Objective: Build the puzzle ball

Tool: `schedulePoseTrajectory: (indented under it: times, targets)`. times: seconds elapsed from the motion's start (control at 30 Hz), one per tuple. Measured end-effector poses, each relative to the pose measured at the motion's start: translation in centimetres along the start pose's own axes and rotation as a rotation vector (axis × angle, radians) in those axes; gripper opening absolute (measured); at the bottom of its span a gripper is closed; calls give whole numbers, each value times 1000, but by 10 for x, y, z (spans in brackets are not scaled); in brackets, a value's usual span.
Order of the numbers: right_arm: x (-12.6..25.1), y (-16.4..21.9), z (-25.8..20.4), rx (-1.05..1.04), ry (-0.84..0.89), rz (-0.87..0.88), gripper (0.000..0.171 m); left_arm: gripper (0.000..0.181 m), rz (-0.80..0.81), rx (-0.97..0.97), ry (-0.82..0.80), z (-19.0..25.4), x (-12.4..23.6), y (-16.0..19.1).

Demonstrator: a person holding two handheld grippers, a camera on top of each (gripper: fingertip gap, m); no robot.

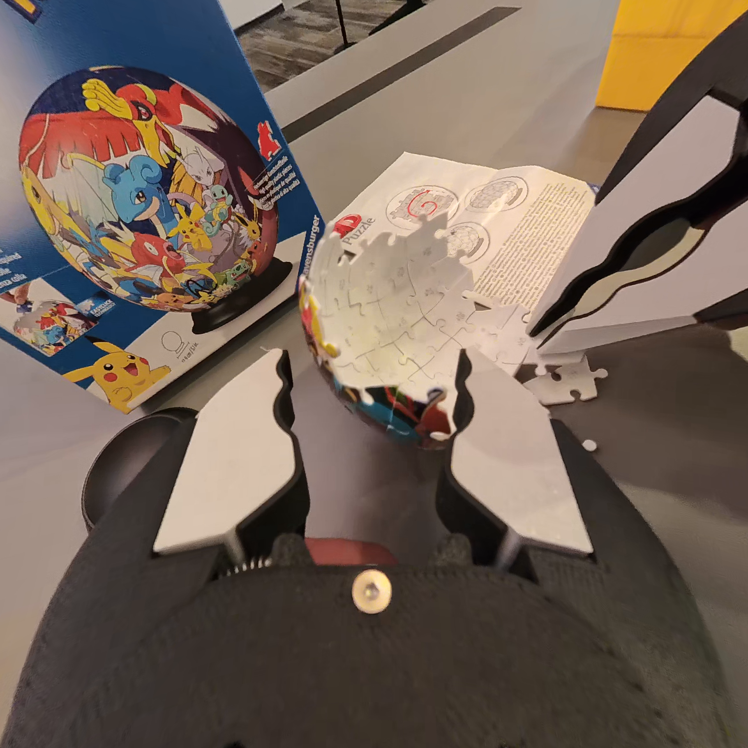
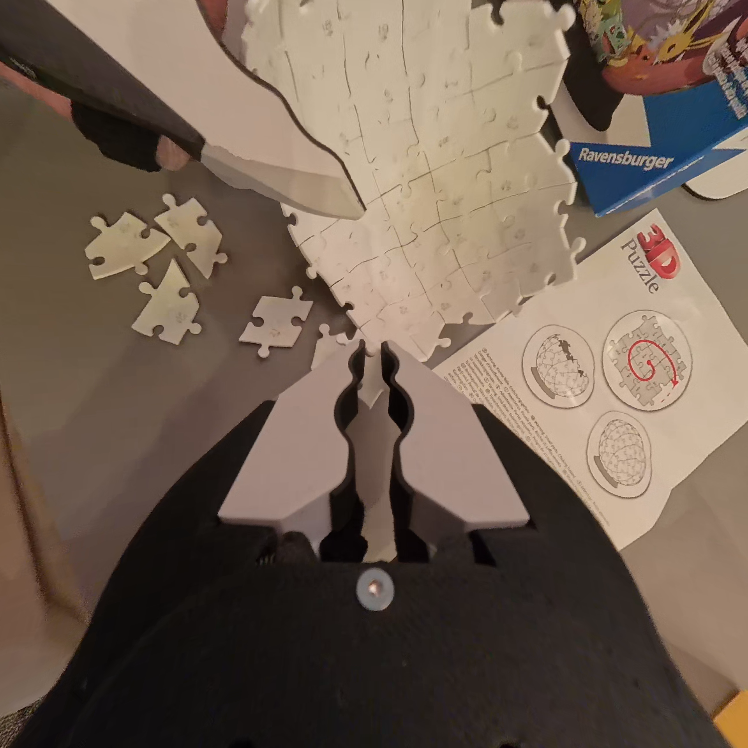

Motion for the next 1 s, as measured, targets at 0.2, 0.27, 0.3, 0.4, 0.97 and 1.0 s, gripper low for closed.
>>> schedulePoseTrajectory:
  times: [0.2, 0.27, 0.3, 0.4, 0.97, 1.0]
  targets:
    - [-7, 9, 5, -20, 23, 21, 6, 77, -8, -31, -31, 4, -5, 2]
    - [-8, 11, 8, -28, 34, 37, 5, 75, -11, -50, -36, 6, -8, 3]
    - [-9, 12, 9, -35, 37, 46, 5, 75, -15, -54, -33, 7, -9, 3]
    - [-9, 15, 13, -85, 51, 78, 5, 71, -24, -59, -29, 10, -13, 5]
    - [-14, 25, 17, -257, 52, 146, 0, 56, -21, -95, 10, 24, -19, 5]
    - [-14, 25, 17, -272, 45, 150, 0, 56, -21, -96, 21, 25, -19, 5]
Point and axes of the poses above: each gripper's, where its closed fingertips meet, x back along the fingers, y out of its underside, z = x × y across the jaws, the point moved 2 cm from there along x, back along the fingers, and after that the axes turned 12 degrees about x, right-handed, at the moved point
